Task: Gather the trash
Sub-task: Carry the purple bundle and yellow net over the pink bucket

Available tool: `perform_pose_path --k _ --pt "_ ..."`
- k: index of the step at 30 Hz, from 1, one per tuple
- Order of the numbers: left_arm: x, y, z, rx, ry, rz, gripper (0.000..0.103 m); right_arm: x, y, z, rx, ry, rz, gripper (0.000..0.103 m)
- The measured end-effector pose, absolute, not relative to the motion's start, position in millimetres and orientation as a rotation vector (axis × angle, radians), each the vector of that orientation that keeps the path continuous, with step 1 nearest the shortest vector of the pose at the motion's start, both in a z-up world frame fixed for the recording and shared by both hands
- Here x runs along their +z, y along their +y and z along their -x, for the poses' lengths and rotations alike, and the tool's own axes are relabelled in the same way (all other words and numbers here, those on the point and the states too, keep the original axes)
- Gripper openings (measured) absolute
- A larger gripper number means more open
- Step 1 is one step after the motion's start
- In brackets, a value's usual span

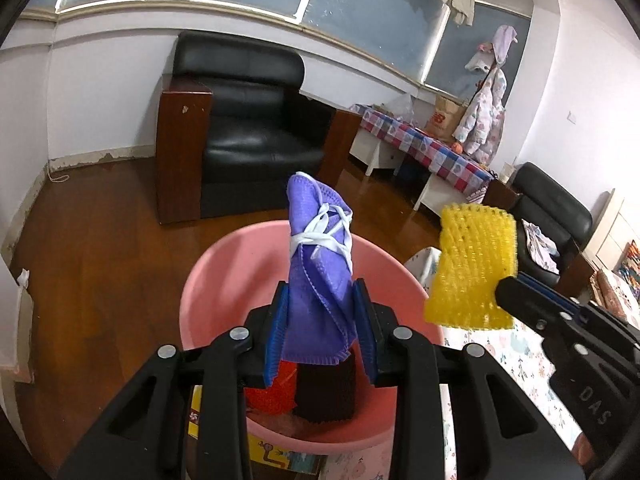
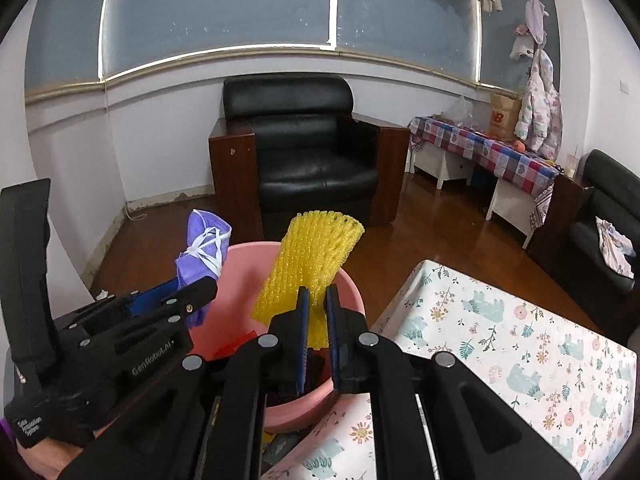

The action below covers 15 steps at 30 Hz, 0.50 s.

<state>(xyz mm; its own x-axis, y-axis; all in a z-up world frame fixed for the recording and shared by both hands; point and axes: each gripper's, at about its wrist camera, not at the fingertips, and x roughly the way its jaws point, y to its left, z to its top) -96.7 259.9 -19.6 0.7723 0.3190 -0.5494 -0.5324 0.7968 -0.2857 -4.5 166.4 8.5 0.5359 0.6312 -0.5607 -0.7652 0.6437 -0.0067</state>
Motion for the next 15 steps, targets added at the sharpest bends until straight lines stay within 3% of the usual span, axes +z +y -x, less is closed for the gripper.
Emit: perform_pose_path --k 15 --pt "-45 290 92 0.386 0.579 0.599 0.032 -20 196 -17 0.839 0.616 0.34 0.008"
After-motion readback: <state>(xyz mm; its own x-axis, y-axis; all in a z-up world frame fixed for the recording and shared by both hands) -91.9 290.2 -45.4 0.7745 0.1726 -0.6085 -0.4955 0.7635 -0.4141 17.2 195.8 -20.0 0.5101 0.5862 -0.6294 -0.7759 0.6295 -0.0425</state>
